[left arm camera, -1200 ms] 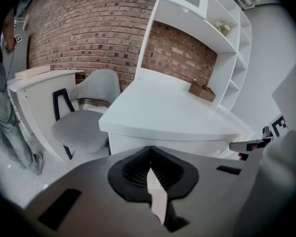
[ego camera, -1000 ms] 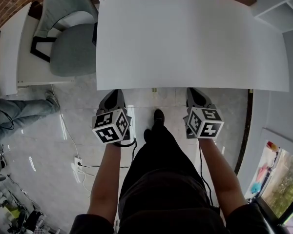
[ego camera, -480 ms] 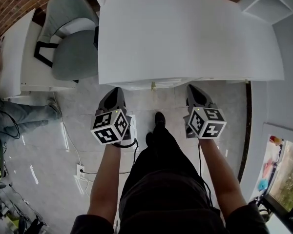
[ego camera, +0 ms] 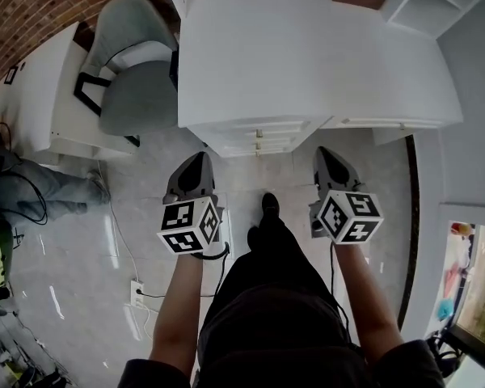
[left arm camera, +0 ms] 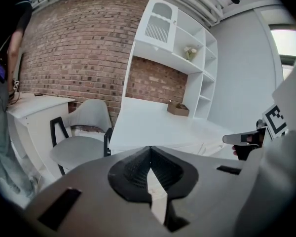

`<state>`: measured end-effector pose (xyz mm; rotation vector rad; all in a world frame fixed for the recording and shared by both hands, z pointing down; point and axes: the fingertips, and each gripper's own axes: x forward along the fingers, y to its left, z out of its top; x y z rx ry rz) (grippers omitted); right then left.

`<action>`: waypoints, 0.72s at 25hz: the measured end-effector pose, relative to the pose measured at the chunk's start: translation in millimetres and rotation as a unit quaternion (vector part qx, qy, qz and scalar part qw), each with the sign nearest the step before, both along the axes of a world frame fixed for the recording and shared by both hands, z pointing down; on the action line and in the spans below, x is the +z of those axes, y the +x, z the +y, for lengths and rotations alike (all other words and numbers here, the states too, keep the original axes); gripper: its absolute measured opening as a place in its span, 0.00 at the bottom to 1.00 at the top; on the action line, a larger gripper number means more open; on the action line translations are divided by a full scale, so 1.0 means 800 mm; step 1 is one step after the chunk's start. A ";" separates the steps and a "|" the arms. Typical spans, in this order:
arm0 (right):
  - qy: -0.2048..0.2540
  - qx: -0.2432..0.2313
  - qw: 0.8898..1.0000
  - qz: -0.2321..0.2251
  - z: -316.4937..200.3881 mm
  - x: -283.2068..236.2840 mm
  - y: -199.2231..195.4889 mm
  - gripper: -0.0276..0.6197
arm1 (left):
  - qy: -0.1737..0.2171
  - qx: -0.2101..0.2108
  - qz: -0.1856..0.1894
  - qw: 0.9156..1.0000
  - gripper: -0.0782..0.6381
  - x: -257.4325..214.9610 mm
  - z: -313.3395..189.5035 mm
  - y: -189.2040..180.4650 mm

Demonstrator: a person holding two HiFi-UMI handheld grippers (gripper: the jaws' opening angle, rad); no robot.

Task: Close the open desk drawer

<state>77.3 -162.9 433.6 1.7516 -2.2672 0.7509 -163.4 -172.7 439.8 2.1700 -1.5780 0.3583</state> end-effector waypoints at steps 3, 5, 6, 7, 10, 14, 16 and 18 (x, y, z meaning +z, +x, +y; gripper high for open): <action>0.021 -0.002 1.000 -0.014 0.018 -0.023 -0.007 0.05 | 0.019 0.003 0.002 1.000 0.12 -0.021 0.021 0.001; 0.035 -0.008 0.999 -0.015 0.032 -0.039 -0.012 0.05 | 0.032 0.007 0.002 0.999 0.12 -0.035 0.034 0.002; 0.042 -0.011 0.999 -0.015 0.038 -0.046 -0.015 0.05 | 0.039 0.010 0.000 0.999 0.12 -0.042 0.040 0.001; 0.049 -0.015 0.999 -0.015 0.045 -0.052 -0.017 0.05 | 0.045 0.012 -0.001 0.999 0.12 -0.049 0.046 0.001; 0.064 -0.021 0.998 -0.016 0.065 -0.069 -0.019 0.05 | 0.059 0.017 -0.002 0.998 0.12 -0.065 0.062 -0.001; 0.081 -0.020 0.996 -0.016 0.090 -0.089 -0.018 0.05 | 0.074 0.022 -0.005 0.997 0.12 -0.082 0.085 -0.003; 0.094 -0.019 0.995 -0.008 0.101 -0.098 -0.018 0.05 | 0.079 0.024 -0.003 0.997 0.12 -0.088 0.098 -0.003; 0.104 -0.019 0.994 -0.001 0.111 -0.105 -0.019 0.05 | 0.082 0.026 0.001 0.996 0.12 -0.093 0.110 -0.002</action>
